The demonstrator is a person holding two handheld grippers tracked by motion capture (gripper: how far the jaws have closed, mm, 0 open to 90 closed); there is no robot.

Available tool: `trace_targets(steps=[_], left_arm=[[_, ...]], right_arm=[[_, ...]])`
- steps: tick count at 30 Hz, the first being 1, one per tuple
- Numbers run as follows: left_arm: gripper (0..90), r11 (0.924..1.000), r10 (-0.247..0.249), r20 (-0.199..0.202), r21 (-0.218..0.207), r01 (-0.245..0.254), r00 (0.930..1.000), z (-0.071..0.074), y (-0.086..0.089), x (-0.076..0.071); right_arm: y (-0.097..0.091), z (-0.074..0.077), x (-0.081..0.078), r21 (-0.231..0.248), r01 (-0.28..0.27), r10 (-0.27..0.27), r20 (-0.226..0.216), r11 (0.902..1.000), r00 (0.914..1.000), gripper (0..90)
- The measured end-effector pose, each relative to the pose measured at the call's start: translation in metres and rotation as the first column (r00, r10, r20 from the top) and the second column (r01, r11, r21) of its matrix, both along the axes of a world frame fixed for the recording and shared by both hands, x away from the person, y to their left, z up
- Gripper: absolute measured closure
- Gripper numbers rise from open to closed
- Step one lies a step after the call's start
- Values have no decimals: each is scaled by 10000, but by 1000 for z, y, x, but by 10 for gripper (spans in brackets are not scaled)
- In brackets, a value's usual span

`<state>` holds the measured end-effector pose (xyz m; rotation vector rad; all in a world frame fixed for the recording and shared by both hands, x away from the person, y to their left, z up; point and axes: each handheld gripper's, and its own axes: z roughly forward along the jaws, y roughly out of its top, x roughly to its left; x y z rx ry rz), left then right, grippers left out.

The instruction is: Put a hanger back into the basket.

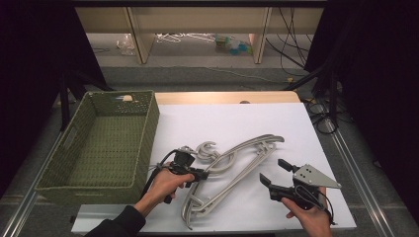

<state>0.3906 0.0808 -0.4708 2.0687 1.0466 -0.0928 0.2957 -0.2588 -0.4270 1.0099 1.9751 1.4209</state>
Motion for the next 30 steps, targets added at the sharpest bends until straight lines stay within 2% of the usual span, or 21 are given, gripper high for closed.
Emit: trace_targets(steps=[1,3,5,9,12,13,15,17,18,19,21,24,25,27,30], left_arm=[[776,10000,-19,-217,-65,18,9998,0,2,2],[780,10000,64,-156,-40,-65,9999,0,2,1],[783,9998,160,-86,-104,-161,9998,1,1,0],[809,9968,581,324,-569,-562,9978,8,6,0],[810,9970,575,508,-540,-547,9971,11,8,-2],[810,9960,726,771,-580,-682,9944,14,8,-4],[810,9949,871,1102,-595,-810,9901,17,9,-5],[810,9951,862,1180,-592,-797,9893,19,9,-5],[810,9943,872,1270,-721,-785,9881,22,12,-5],[810,9943,913,1534,-685,-816,9839,27,14,-6],[810,9940,944,1809,-719,-825,9790,33,16,-7],[810,9947,881,2027,-707,-751,9753,39,18,-9],[810,9947,866,2292,-740,-713,9695,45,20,-10],[810,9951,872,2575,-667,-724,9623,51,22,-11],[810,9967,765,2896,-491,-650,9541,58,24,-12]], right_arm=[[1,-1,0,14,30,-30,56,10000,10000,218],[0,-1,0,-96,1,-2,-126,10000,9999,218],[0,0,0,-26,20,-20,-56,10000,10000,220],[0,-1,0,-73,-33,32,-110,10000,9999,224],[0,0,0,-27,4,-4,-34,10000,10000,225],[0,-1,1,-41,18,-17,46,10000,10000,227],[0,-1,1,-51,40,-40,-74,10000,10000,227],[0,0,1,-11,40,-40,-11,10000,10000,227],[1,0,1,114,-99,99,37,9999,9999,229],[0,0,1,-69,-81,82,69,9999,9999,229],[0,0,0,-82,-18,18,-43,10000,10000,229],[0,1,0,-130,-27,27,-25,9999,10000,229],[0,0,1,-127,-101,101,5,9999,9999,229],[0,0,1,-80,-17,17,-26,10000,10000,229],[0,1,0,-237,-72,70,-57,9997,10000,229]])
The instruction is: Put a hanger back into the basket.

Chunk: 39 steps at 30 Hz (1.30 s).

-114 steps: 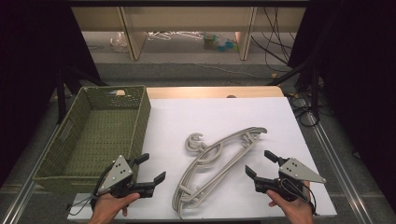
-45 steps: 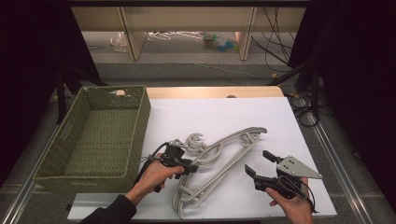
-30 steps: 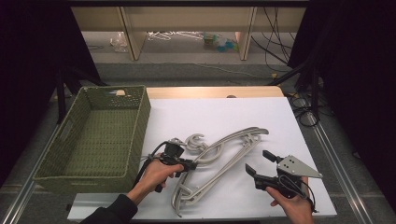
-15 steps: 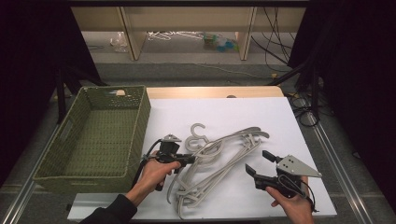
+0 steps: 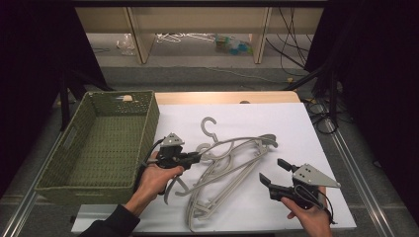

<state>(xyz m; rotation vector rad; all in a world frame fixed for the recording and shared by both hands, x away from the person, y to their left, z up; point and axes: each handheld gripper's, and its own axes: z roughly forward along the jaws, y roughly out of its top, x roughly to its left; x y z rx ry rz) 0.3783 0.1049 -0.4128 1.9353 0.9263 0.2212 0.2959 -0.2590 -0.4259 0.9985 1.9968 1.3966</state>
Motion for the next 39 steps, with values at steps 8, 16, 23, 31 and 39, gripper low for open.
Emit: trace_targets(steps=[8,16,23,31,39], left_arm=[[810,9992,-5,770,410,-26,9970,18,7,-4],[811,9989,463,1721,-13,-468,9840,58,33,-12],[810,9868,1575,2389,-761,-1432,9582,89,84,-15],[811,9601,2792,2480,-567,-2738,9276,95,150,-13],[811,9132,3946,2752,-119,-4073,8767,97,215,-19]], right_arm=[[1,-2,1,190,16,-17,59,9998,10000,229],[1,-1,1,182,57,-59,95,9998,9999,229],[1,-2,2,78,-10,10,21,10000,10000,229],[3,-6,4,135,-78,80,-111,9999,9999,229],[5,-6,5,9,-29,30,-132,10000,9999,230]])
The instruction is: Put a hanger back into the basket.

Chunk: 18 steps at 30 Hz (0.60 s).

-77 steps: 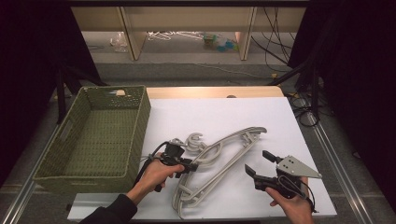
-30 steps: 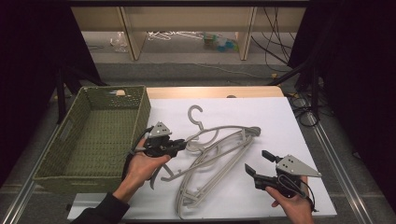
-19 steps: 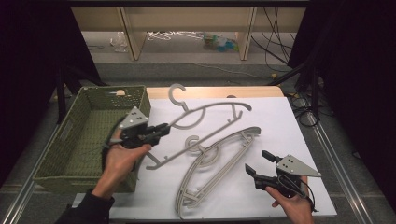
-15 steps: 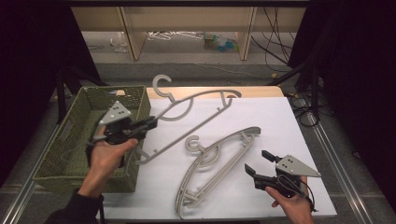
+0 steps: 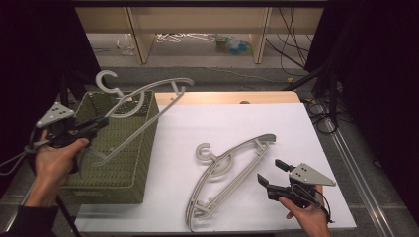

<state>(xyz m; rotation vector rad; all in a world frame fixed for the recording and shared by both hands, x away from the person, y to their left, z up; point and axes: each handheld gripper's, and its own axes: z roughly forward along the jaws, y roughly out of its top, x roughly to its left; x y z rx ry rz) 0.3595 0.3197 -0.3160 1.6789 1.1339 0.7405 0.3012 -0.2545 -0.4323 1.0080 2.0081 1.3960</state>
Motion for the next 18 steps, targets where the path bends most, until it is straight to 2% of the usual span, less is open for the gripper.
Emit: trace_targets(steps=[3,4,5,8,13,15,18], left_arm=[[810,9991,401,-100,123,-399,9991,-4,21,-4],[811,9991,401,-100,123,-399,9991,-4,21,-4],[811,9974,653,-173,329,-647,9977,-7,32,-7],[811,9947,930,-280,457,-917,9953,-12,46,-10],[810,9885,1315,-564,828,-1266,9897,-20,62,-8],[811,9882,1378,-603,761,-1331,9886,-22,66,-8],[810,9861,1442,-681,931,-1376,9872,-21,70,-8]], right_arm=[[1,-1,1,-37,-38,38,-102,10000,9999,230],[1,-2,1,85,-113,114,-119,9999,9999,230],[1,-1,1,-113,-76,75,-87,9999,9999,230],[2,-2,1,-179,-152,149,-165,9997,9998,230],[2,-2,2,-237,-141,138,-158,9996,9998,230],[3,-2,2,-88,-125,123,-236,9999,9996,230],[3,-2,2,-171,-153,149,-263,9997,9995,230]])
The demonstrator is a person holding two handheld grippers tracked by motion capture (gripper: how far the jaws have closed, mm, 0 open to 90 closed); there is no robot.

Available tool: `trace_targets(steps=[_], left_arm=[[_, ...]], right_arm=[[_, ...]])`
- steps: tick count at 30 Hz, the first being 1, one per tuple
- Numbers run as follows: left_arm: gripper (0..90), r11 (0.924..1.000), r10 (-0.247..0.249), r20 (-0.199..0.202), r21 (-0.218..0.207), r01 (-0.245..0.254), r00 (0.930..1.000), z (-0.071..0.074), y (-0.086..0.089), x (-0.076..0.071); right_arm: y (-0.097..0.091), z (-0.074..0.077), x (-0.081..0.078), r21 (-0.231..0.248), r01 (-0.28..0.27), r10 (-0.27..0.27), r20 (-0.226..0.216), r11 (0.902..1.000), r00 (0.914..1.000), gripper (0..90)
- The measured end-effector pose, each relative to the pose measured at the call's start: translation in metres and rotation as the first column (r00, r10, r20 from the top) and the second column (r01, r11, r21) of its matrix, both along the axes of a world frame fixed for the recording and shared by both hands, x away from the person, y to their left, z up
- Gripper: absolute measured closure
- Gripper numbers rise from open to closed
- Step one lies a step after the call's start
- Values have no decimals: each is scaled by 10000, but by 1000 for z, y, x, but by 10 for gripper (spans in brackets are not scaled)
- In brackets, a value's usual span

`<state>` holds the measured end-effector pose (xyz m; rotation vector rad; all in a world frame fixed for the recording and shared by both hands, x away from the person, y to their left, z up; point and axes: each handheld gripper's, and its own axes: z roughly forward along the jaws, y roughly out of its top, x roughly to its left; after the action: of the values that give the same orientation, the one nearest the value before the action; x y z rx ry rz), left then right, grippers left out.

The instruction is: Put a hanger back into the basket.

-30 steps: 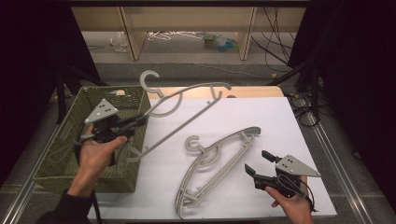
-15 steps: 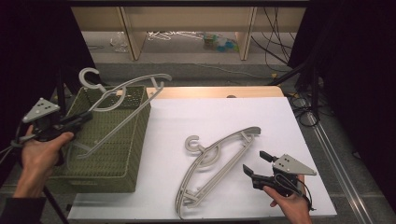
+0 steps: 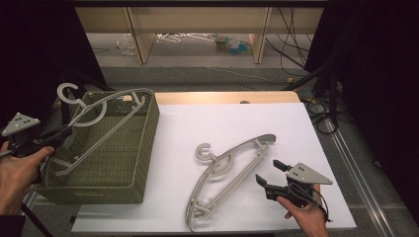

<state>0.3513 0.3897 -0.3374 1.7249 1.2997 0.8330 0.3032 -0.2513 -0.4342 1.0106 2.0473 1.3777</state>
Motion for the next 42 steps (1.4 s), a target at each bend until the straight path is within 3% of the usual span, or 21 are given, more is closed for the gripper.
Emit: trace_targets(steps=[2,6,7,9,10,12,14,19,22,28,29,30,31,32,34,36,37,38,39,41,42], left_arm=[[810,9999,52,-8,140,-52,10000,0,3,0],[810,9972,109,-605,750,-63,9981,-4,2,8],[810,9960,109,-704,889,-46,9975,-6,1,12],[810,9925,-28,-1019,1214,153,9948,-11,-2,20],[810,9910,-79,-1130,1321,229,9936,-14,-4,24],[810,9849,-275,-1464,1651,518,9888,-20,-9,31],[810,9755,-407,-1923,2049,807,9805,-25,-11,37],[807,9613,123,-2246,2709,503,9744,-43,-12,53],[807,9688,11,-2326,2413,566,9726,-46,-6,54],[803,9614,304,-2694,2713,455,9625,-58,-2,57],[802,9655,480,-2906,2587,302,9556,-64,0,58],[804,9655,480,-2906,2587,302,9556,-64,0,58],[804,9690,547,-3125,2459,252,9484,-67,2,59],[799,9676,745,-3262,2524,108,9423,-69,3,60],[798,9636,816,-3402,2671,131,9368,-71,2,61],[797,9633,908,-3523,2685,76,9315,-72,2,63],[795,9662,944,-3532,2579,-2,9308,-73,3,64],[794,9656,1015,-3691,2602,-22,9238,-74,3,64],[792,9635,1071,-3890,2676,10,9150,-75,3,65],[791,9621,1078,-3953,2728,45,9122,-77,2,66],[784,9602,1267,-4190,2794,-51,8991,-80,-1,68]], right_arm=[[0,-1,0,-52,-12,12,9,10000,10000,230],[1,-1,1,9,-100,100,46,9999,9999,231],[0,0,0,-162,-69,68,-97,9998,9999,231],[2,-1,1,95,-113,113,34,9999,9999,231],[2,0,1,-24,-55,56,80,10000,10000,231],[2,-1,2,-139,-96,100,233,9999,9997,231],[1,-1,1,-119,-91,90,-88,9999,9999,231],[0,-2,2,-68,-71,71,-54,10000,10000,235],[1,-1,2,-11,-29,29,5,10000,10000,235],[0,0,1,-56,33,-34,-36,10000,10000,236],[1,-1,2,73,-23,23,-39,10000,10000,236],[1,-1,2,73,-23,23,-39,10000,10000,236],[1,-1,2,19,-47,47,-114,10000,9999,236],[2,-1,2,64,-55,56,-114,10000,9999,236],[2,-1,2,150,-104,106,-106,9998,9999,236],[1,-2,3,-91,-10,10,32,10000,10000,236],[1,-2,2,-30,-46,46,-117,10000,9999,236],[2,-2,3,193,-61,61,-3,9998,10000,236],[0,0,1,-23,24,-24,-195,10000,9998,236],[1,-2,3,196,-38,38,-28,9998,10000,236],[1,-3,3,150,-19,20,-89,9999,10000,236]])
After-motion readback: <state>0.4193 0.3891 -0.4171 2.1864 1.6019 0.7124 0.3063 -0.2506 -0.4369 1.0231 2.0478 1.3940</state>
